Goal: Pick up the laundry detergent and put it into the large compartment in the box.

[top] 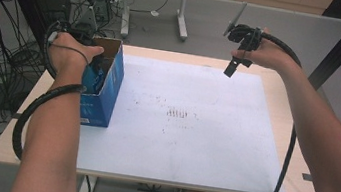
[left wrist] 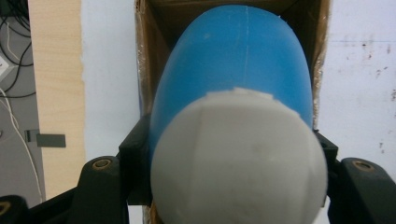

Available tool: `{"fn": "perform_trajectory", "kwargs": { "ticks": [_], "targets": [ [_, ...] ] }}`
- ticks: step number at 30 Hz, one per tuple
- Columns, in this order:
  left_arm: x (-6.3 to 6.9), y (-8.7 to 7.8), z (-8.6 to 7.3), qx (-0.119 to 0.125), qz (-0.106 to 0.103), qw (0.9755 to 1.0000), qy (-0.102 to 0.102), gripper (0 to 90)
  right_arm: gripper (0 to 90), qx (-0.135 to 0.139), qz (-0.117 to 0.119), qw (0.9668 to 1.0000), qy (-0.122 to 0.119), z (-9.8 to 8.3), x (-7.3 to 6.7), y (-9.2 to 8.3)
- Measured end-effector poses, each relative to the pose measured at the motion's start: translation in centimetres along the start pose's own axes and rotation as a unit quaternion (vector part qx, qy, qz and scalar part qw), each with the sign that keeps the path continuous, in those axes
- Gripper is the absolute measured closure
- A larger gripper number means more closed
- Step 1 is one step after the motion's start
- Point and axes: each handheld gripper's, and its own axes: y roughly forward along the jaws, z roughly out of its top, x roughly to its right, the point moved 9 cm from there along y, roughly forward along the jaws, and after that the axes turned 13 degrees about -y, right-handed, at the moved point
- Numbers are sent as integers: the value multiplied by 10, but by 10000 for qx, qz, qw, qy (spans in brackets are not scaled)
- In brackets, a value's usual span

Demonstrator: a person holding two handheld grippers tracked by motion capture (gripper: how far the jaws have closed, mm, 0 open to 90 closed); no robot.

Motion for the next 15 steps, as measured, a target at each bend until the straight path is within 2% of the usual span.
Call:
{"fn": "perform_trajectory", "kwargs": {
  "ticks": [6,10,15],
  "targets": [
    [1,17,-5,5,-3,10000,-55,378,86,-11,13,10000,10,-2,1,2],
    [2,27,-6,-49,72,10000,-23,379,86,-20,15,10000,14,-3,1,3],
    [3,36,-9,-13,68,10000,-17,378,86,-18,19,10000,44,-4,2,5]
  ]
}}
